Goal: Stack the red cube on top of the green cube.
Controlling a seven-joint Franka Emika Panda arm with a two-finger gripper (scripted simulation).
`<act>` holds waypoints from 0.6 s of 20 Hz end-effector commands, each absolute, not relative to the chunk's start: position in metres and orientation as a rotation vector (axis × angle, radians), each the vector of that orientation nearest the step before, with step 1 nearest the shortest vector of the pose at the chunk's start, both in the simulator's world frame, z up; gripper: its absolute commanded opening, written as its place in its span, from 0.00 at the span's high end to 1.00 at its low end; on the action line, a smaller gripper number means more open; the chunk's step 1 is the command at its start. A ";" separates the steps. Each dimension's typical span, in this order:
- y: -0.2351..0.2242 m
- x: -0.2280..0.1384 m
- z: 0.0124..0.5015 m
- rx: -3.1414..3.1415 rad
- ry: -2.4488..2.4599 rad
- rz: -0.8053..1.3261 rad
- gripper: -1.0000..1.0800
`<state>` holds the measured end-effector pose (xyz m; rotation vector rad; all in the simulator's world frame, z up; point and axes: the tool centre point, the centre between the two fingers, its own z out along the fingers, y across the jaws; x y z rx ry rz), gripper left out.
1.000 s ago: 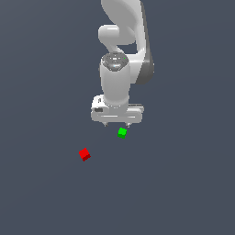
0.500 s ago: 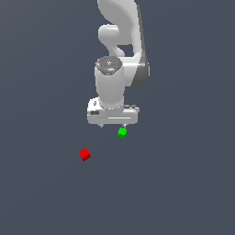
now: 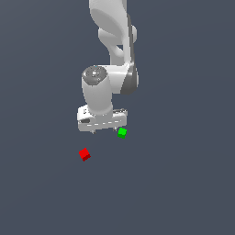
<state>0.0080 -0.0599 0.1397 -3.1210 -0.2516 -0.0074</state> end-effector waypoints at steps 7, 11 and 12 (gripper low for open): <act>-0.103 0.025 0.114 -3.092 -0.516 -0.005 0.04; -0.123 0.036 0.101 -3.069 -0.647 -0.003 0.04; -0.127 0.039 0.098 -3.062 -0.678 -0.003 0.04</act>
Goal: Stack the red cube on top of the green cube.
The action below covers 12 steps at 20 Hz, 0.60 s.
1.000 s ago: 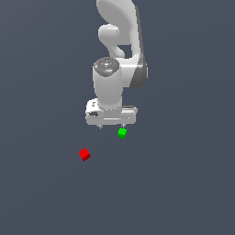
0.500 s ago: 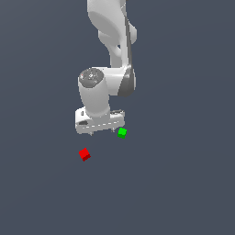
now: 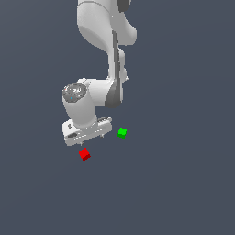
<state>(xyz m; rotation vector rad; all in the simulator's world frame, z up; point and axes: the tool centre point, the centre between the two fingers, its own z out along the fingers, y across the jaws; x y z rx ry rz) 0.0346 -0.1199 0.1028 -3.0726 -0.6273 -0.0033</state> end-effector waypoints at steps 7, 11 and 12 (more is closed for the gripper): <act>-0.152 0.059 0.081 -3.021 -0.856 -0.001 0.04; -0.160 0.068 0.075 -3.003 -0.921 -0.001 0.04; -0.161 0.069 0.074 -2.999 -0.933 0.000 0.04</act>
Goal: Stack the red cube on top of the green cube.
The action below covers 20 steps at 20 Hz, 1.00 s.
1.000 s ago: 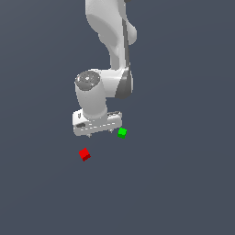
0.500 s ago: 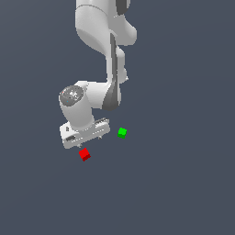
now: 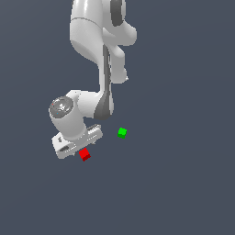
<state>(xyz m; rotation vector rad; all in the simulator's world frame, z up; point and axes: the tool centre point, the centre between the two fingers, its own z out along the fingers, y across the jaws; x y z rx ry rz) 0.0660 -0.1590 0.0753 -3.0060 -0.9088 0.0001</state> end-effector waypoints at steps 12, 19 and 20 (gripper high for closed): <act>-0.166 0.074 0.066 -2.988 -0.968 0.000 0.04; -0.165 0.074 0.033 -2.988 -0.972 0.000 0.04; -0.165 0.074 0.028 -2.987 -0.972 0.000 0.04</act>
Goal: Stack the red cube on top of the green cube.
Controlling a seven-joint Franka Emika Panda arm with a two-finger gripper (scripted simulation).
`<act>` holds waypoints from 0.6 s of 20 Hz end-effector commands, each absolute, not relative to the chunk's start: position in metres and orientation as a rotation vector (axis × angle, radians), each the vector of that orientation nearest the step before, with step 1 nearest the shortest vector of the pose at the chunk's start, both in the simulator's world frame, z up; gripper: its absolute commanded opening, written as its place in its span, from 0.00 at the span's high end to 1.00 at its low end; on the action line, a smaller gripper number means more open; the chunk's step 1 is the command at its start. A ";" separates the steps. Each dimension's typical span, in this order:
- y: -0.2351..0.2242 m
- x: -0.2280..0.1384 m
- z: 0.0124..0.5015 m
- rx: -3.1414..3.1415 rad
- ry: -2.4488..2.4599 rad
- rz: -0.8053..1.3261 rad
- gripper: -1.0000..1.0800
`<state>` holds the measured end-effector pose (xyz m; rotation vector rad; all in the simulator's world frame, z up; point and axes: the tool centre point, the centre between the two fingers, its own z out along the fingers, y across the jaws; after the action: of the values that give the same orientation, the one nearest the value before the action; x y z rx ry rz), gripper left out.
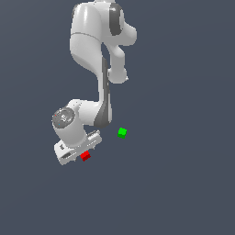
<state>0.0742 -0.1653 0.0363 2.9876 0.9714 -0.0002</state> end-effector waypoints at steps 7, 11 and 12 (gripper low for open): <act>-0.165 0.075 0.020 2.987 0.973 0.000 0.04; -0.165 0.075 0.020 2.987 0.973 0.000 1.00; -0.165 0.075 0.020 2.987 0.973 0.000 1.00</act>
<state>0.0752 -0.1653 0.0196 2.9874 0.9731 -0.0011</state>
